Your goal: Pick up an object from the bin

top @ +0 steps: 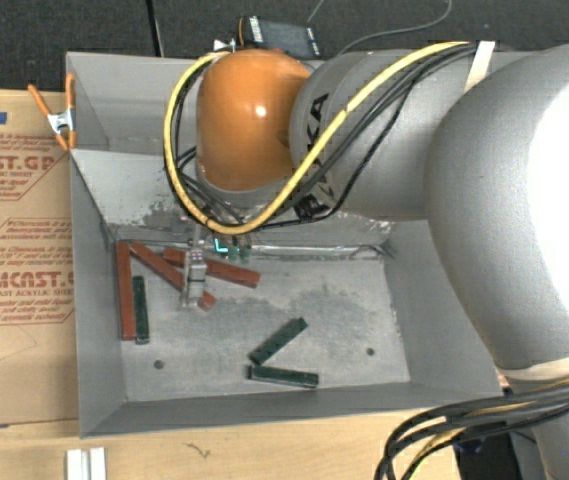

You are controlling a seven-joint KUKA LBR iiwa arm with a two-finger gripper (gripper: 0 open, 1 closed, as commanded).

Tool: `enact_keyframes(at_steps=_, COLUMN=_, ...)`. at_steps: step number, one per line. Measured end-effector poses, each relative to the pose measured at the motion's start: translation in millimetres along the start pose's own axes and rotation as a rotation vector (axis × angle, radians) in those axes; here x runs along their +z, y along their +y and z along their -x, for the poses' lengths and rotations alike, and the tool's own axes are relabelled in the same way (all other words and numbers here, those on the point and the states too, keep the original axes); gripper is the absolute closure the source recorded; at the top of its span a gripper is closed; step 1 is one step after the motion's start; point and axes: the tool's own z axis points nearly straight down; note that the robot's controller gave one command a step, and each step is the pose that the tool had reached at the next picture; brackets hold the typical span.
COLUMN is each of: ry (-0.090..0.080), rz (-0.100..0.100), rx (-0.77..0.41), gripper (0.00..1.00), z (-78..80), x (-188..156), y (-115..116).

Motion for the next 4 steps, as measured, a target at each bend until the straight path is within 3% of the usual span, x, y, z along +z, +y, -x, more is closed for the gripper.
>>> enact_keyframes(at_steps=1, ry=-0.004, rz=-0.003, rx=0.045, gripper=0.00, z=-21.5, x=24, y=-106)
enact_keyframes(at_steps=2, ry=-0.002, rz=-0.003, rx=-0.117, gripper=0.00, z=-87.1, x=29, y=-190)
enact_keyframes(at_steps=3, ry=-0.004, rz=0.000, rx=-0.370, gripper=0.00, z=-55.5, x=108, y=-168)
enact_keyframes(at_steps=4, ry=-0.005, rz=0.001, rx=-0.368, gripper=1.00, z=-55.0, x=106, y=-168)
